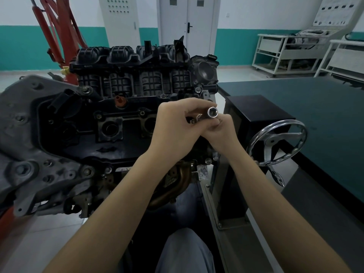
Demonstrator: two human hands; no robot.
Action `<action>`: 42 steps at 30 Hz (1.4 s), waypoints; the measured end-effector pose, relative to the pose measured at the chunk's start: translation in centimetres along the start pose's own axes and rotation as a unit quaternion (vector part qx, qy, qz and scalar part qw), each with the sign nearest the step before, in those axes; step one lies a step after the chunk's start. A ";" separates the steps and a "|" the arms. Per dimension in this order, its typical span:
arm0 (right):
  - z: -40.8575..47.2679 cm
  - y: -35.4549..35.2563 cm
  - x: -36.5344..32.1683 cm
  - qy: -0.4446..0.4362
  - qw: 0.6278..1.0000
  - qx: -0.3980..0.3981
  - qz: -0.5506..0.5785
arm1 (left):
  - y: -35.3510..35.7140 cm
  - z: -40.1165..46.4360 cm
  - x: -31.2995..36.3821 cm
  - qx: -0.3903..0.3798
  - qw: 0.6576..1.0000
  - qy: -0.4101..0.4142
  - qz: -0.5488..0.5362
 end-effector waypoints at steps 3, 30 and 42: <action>0.0 -0.3 0.3 0.009 1.000 0.001 -0.022 | 0.0 -0.2 -0.1 -0.035 0.998 -0.006 -0.051; 0.2 0.2 -0.1 -0.001 1.000 0.020 -0.003 | 0.5 -0.2 0.1 0.003 1.000 -0.004 0.010; 0.2 0.0 0.1 0.001 0.999 0.044 -0.023 | 0.2 0.3 -0.8 -0.022 0.998 -0.024 0.047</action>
Point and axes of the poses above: each hand's wrist, its own z-axis towards the middle knuckle, its own y-axis out of the palm, x = y × z, the point moved 3 cm from there along z, towards the middle knuckle, and after that the axes turned 4 degrees about -x, right-handed, at the moved point
